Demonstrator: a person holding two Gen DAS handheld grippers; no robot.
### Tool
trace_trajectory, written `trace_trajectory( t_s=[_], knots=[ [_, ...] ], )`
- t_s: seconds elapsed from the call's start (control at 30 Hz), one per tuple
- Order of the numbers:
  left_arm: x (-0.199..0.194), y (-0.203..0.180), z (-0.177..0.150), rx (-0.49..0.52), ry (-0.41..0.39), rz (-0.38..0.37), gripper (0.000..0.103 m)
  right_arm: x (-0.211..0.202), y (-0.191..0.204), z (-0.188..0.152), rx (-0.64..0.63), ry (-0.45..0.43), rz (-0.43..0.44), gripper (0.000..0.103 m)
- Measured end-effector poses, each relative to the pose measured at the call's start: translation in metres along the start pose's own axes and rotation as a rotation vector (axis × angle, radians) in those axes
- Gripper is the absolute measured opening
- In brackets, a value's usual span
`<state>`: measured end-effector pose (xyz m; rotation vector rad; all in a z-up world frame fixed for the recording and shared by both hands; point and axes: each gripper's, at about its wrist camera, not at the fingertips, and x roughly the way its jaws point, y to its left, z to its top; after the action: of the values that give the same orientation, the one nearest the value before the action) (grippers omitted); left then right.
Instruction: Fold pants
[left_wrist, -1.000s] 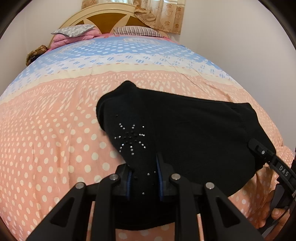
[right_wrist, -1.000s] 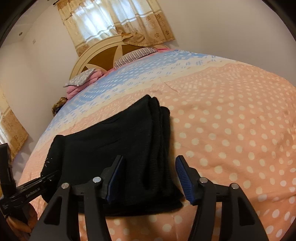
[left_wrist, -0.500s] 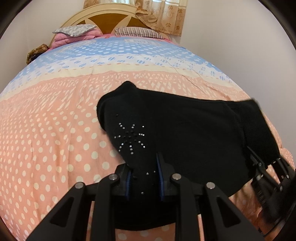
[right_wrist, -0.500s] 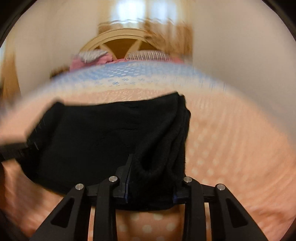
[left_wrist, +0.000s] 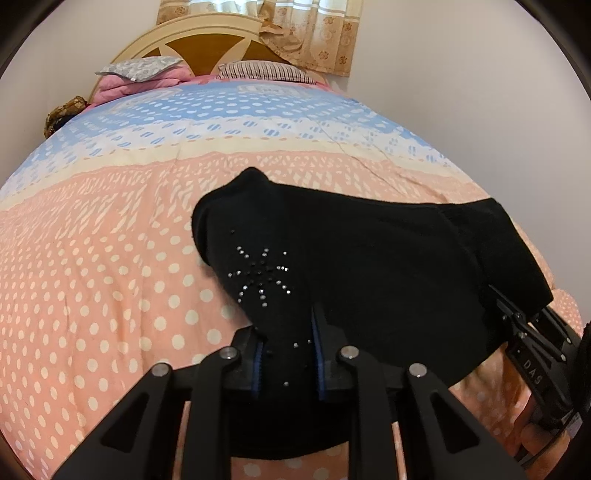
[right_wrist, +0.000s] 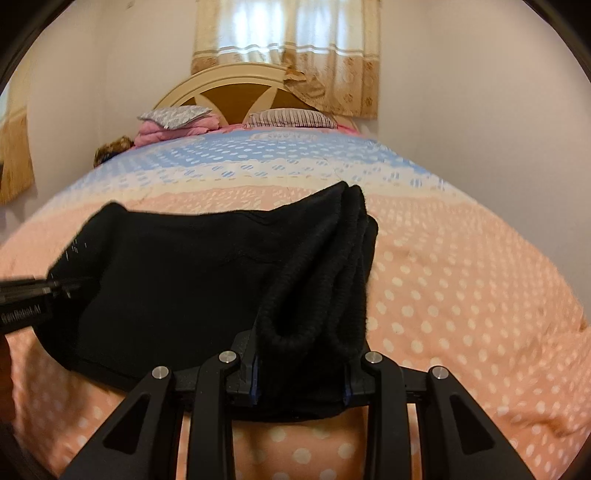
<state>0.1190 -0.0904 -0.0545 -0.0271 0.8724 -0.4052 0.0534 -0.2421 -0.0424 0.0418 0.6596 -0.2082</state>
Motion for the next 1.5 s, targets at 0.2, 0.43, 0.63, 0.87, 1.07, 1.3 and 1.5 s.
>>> trace_trajectory(
  t_s=[0.2, 0.43, 0.63, 0.87, 1.07, 1.3, 1.5],
  knots=[
    [-0.012, 0.007, 0.005, -0.002, -0.014, -0.02, 0.021, -0.018, 0.014, 0.017, 0.074, -0.028, 0.04, 0.032],
    [-0.03, 0.035, 0.01, -0.033, -0.056, 0.007, 0.021, -0.035, 0.048, 0.028, 0.022, -0.059, 0.081, 0.032],
    [-0.037, 0.07, 0.008, -0.08, -0.071, 0.059, 0.021, -0.03, 0.082, 0.032, -0.019, -0.048, 0.141, 0.032],
    [-0.042, 0.113, 0.015, -0.135, -0.094, 0.138, 0.021, -0.022, 0.126, 0.041, -0.076, -0.058, 0.219, 0.032],
    [-0.046, 0.146, 0.033, -0.146, -0.133, 0.227, 0.021, -0.008, 0.167, 0.059, -0.104, -0.078, 0.289, 0.032],
    [-0.042, 0.175, 0.056, -0.138, -0.173, 0.32, 0.021, 0.017, 0.206, 0.089, -0.109, -0.113, 0.332, 0.032],
    [-0.025, 0.199, 0.078, -0.134, -0.193, 0.37, 0.021, 0.035, 0.236, 0.111, -0.132, -0.148, 0.336, 0.032]
  ],
)
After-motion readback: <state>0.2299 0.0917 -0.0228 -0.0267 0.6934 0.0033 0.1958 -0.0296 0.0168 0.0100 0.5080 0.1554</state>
